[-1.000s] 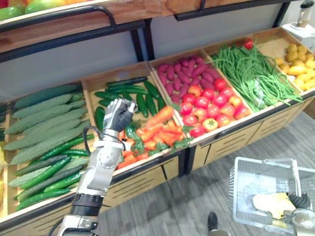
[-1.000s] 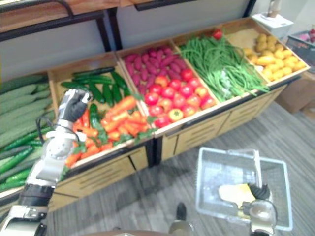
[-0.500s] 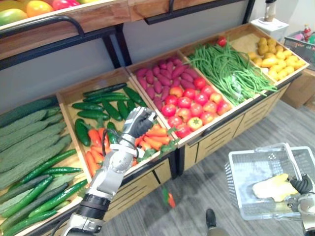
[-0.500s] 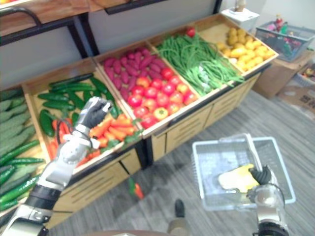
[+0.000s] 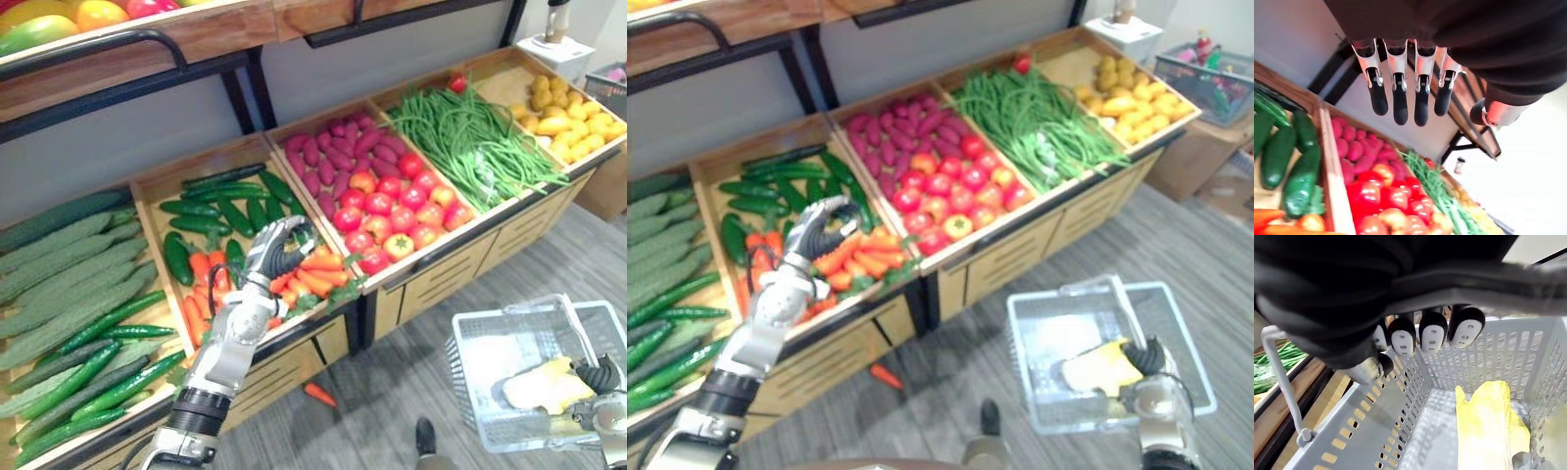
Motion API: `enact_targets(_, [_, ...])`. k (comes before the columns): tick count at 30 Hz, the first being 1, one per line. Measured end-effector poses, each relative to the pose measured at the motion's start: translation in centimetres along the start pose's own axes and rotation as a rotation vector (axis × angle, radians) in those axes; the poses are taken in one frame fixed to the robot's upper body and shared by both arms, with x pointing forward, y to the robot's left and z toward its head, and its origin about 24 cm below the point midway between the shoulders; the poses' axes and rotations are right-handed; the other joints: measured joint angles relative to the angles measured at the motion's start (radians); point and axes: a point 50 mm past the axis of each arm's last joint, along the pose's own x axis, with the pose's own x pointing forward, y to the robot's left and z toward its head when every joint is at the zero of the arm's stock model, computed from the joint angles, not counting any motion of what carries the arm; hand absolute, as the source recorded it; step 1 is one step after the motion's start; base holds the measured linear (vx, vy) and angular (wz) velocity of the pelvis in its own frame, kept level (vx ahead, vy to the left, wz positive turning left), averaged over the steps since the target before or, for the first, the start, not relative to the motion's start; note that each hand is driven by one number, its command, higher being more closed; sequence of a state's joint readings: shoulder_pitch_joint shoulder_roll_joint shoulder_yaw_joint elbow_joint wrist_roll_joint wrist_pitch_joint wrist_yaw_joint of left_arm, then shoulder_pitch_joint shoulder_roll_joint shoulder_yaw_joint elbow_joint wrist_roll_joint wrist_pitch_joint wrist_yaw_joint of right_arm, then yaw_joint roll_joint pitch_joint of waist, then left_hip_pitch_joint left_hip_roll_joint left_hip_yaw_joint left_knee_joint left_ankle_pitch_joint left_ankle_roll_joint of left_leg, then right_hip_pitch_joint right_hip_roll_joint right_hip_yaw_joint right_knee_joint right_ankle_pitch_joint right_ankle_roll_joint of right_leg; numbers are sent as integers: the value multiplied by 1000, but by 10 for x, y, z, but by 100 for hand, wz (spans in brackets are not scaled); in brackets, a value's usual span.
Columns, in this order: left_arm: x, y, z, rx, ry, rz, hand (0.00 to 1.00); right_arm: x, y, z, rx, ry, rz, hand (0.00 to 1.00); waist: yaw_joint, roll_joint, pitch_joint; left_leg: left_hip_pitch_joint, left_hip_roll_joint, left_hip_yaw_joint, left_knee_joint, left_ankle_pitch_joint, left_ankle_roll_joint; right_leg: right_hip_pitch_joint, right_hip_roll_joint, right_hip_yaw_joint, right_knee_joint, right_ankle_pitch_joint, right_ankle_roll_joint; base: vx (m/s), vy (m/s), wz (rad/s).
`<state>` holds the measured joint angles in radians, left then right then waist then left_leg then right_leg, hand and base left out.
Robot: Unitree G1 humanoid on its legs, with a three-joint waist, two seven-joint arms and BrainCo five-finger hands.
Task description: Pick vegetable in the basket
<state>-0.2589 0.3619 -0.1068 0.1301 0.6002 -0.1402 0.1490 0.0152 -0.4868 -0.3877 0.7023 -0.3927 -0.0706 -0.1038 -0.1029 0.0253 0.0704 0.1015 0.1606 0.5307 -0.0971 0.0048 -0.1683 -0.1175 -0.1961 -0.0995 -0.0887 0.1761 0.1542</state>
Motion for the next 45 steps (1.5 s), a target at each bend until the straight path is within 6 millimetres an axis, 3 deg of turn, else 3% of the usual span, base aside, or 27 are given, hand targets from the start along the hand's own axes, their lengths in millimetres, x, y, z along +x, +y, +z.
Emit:
enact_targets(10, [-22,-7,-59,287,177,-175,0,-5,13,-4,22,18,28,100,-5,2,4,-12,0,-18,3,1,1,-8,-2,-23,-1,-1,-1,-3,-33,4])
enact_targets(20, [-33,-11,-89,409,251,-318,0,-5,15,-6,21,25,36,100,-21,5,5,-39,2,-15,15,-2,1,-34,-2,-24,2,-3,-3,-12,-40,0])
enact_targets(28, [0,-7,-77,445,192,-300,0,-1,15,3,34,2,31,100,-29,21,35,-93,9,8,32,-5,1,-104,5,3,11,-1,-4,-15,-38,-7])
enact_targets(34, [30,9,-61,464,139,-219,0,5,14,17,59,-31,13,100,-33,11,74,-116,8,29,31,-5,1,-139,8,28,14,4,-5,11,-17,-10])
enact_targets(38, [39,15,-56,468,135,-195,0,8,13,23,84,-45,0,100,-36,6,98,-116,7,31,32,-6,0,-141,7,30,14,4,-5,4,-3,-1])
enact_targets(45, [39,17,-71,456,250,-187,0,12,13,34,106,-71,1,100,-34,-3,127,-134,7,27,58,-20,4,-146,1,32,14,5,-3,-7,-7,1])
